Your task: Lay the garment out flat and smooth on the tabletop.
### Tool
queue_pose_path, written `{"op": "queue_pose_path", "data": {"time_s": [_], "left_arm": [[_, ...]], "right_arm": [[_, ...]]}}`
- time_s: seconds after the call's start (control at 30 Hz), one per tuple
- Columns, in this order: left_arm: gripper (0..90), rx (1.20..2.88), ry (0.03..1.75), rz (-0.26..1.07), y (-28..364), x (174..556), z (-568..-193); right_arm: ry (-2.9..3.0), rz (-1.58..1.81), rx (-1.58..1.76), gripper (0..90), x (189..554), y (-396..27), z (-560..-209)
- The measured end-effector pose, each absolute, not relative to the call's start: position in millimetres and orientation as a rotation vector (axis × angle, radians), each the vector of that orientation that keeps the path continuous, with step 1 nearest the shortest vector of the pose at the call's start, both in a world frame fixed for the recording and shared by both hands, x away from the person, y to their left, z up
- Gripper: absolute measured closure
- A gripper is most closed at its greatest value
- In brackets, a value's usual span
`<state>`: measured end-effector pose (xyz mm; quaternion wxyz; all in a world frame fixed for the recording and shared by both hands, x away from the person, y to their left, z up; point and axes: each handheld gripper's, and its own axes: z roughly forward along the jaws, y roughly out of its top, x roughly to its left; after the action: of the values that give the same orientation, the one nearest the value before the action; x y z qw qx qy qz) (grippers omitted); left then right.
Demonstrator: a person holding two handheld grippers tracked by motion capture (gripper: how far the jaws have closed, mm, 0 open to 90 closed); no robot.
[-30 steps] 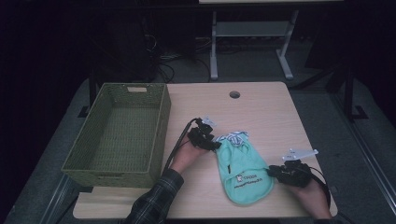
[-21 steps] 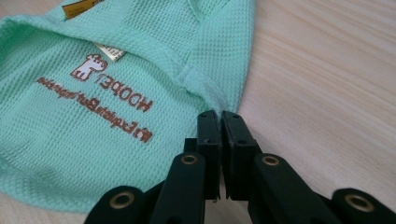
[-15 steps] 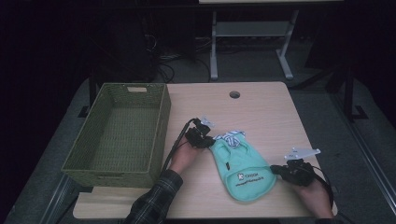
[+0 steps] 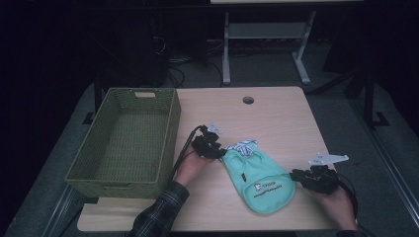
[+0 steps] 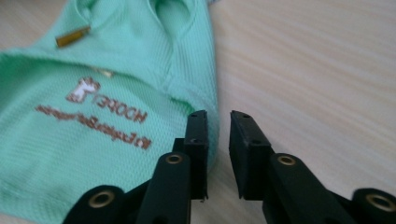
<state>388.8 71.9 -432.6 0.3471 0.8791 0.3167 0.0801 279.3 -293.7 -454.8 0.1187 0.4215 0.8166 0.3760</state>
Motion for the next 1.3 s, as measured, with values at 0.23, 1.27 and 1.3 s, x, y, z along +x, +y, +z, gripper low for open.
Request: {"op": "queue_pose_path", "data": {"time_s": [0.23,1.27,1.3], "left_arm": [[80.8,2.274,0.761,0.121,70.3,374.5,-424.4],[85.6,2.371,0.623,0.016,37.2,341.6,-452.1],[85.7,2.397,0.601,0.021,36.5,342.0,-453.3]], "right_arm": [[2.373,1.153,1.170,81.0,287.0,-283.8,-442.0],[2.520,1.036,1.125,89.4,315.4,-244.5,-467.9],[2.520,1.036,1.125,89.4,315.5,-244.5,-467.9]]}}
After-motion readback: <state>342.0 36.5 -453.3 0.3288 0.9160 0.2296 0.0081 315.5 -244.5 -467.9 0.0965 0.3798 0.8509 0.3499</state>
